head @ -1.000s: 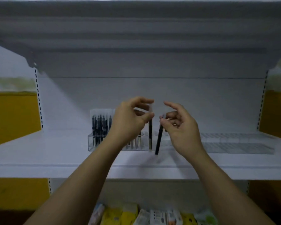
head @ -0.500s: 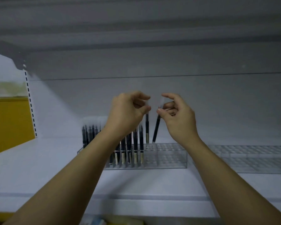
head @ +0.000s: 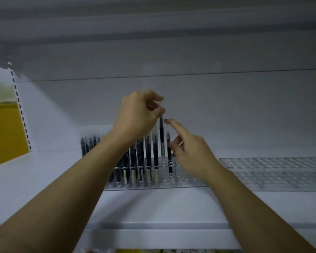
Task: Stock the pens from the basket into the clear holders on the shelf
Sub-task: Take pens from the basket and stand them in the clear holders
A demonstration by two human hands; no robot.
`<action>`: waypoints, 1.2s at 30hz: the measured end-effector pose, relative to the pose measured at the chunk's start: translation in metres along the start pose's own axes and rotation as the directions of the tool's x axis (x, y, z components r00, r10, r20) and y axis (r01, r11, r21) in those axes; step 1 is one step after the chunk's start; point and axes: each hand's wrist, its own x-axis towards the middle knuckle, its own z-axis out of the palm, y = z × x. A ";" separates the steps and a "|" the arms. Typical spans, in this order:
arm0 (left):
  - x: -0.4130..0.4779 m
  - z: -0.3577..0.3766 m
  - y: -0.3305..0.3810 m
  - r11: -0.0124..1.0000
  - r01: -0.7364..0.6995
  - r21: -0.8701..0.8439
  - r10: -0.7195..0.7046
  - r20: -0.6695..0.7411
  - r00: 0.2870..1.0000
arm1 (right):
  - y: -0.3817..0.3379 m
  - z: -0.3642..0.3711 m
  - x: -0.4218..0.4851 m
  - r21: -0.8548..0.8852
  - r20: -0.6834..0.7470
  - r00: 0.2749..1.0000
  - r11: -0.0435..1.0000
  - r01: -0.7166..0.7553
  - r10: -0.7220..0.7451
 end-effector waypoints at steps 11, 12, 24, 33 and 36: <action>-0.008 0.002 0.000 0.997 0.056 0.052 -0.063 0.147 0.987 | -0.002 0.002 -0.006 -0.104 -0.055 0.998 0.994 -0.025 0.019; -0.006 0.001 0.001 0.995 0.079 0.066 -0.089 0.169 0.981 | -0.002 0.002 -0.007 -0.098 -0.060 0.998 0.995 -0.027 0.021; -0.014 -0.008 0.013 0.959 0.007 0.284 -0.104 0.328 0.939 | -0.004 0.000 -0.010 -0.018 -0.029 0.998 0.998 -0.056 0.056; -0.050 -0.039 0.024 0.924 -0.104 0.369 0.002 0.266 0.964 | -0.027 -0.006 -0.039 -0.092 -0.125 0.991 0.994 -0.065 0.053; -0.068 -0.046 0.033 0.922 -0.139 0.362 0.043 0.259 0.965 | -0.040 -0.014 -0.051 -0.128 -0.174 0.984 0.991 -0.046 0.023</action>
